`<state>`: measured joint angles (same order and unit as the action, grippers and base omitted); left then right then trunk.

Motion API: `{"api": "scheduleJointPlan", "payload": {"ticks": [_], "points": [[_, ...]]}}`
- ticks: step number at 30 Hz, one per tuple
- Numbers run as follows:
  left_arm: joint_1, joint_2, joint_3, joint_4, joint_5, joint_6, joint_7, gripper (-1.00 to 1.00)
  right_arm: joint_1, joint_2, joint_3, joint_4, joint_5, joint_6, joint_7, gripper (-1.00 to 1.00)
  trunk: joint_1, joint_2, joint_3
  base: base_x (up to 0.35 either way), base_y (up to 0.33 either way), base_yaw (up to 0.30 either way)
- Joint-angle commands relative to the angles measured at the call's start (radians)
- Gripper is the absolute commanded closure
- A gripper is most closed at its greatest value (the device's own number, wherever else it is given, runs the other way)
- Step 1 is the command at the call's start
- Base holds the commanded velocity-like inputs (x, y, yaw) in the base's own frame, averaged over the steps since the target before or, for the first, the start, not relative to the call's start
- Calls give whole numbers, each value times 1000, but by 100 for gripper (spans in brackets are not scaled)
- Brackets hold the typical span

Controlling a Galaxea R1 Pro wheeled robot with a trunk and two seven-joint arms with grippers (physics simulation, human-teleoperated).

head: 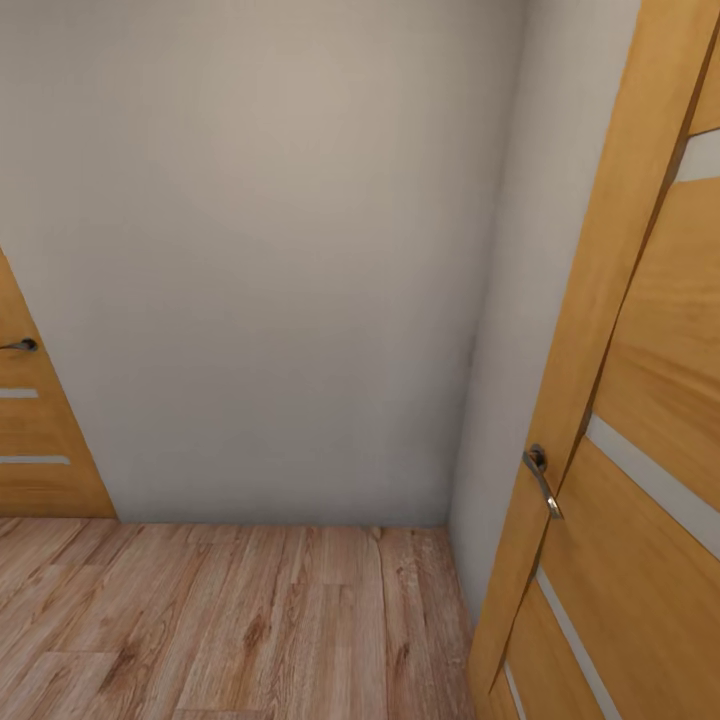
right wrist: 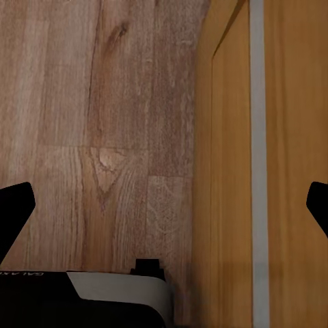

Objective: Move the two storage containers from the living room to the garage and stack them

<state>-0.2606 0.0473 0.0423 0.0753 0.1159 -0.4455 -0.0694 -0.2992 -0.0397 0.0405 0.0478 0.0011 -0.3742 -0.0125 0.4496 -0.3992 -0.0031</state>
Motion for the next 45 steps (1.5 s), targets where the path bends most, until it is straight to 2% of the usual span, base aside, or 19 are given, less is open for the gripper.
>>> {"api": "scheduleJointPlan", "payload": {"ticks": [1, 14, 24, 36, 45], "points": [[-2, 0, 4, 4, 8, -5, -7, -100, -1, 0, 4, 4, 0, -6, -1, -100, 0, -1, 0, 0, 0, 0], [-2, 0, 4, 4, 8, -5, -7, -100, -1, 0, 4, 4, 0, -6, -1, -100, 0, -1, 0, 11, 0, 0], [-2, 0, 4, 4, 8, -5, -7, -100, -1, 0, 4, 4, 0, -7, -1, -100, 0, -1, 0, 248, 0, 0], [-2, 0, 4, 4, 8, -5, -7, -100, -1, 0, 4, 4, 0, -6, -1, -100, 0, -1, 0, 39, 3, 0], [-2, 0, 4, 4, 8, -5, -7, -100, -1, 0, 4, 4, -1, -6, -1, -100, 0, -1, 0, 176, 95, 0]]}}
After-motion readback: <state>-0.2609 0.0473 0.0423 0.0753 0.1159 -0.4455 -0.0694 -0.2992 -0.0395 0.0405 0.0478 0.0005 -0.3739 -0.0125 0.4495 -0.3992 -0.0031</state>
